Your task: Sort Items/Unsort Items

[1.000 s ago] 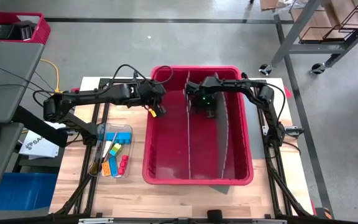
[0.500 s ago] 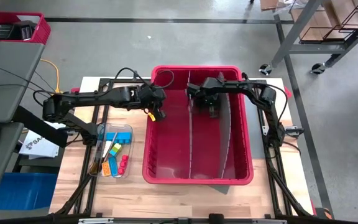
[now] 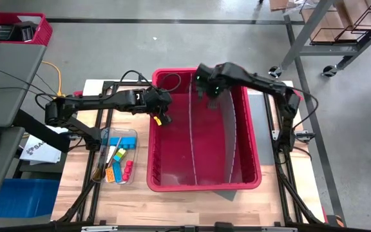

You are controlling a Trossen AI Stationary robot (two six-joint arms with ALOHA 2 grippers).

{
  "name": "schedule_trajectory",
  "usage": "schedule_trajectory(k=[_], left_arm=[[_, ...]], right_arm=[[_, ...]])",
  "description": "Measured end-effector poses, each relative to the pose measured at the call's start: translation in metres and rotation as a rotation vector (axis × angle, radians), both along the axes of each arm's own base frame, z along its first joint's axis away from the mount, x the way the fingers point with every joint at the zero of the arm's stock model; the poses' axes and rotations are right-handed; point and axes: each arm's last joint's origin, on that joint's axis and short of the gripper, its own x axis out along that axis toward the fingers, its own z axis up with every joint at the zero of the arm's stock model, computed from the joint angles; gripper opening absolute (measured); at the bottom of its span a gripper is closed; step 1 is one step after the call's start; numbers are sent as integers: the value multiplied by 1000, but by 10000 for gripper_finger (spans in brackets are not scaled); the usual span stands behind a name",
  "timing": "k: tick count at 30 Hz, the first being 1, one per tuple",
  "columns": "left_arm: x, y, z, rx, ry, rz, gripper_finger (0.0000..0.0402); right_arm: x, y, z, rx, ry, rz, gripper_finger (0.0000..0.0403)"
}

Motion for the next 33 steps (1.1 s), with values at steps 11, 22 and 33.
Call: schedule_trajectory(k=[11, 22, 33], left_arm=[[1, 0, 1, 11, -7, -12, 0], [1, 2, 1, 15, -12, -7, 0], [1, 2, 1, 17, -11, -5, 0]], right_arm=[[-65, -65, 11, -18, 136, -364, 0], [-73, -70, 8, 130, 100, -350, 0], [-67, -55, 7, 210, 128, -290, 0]])
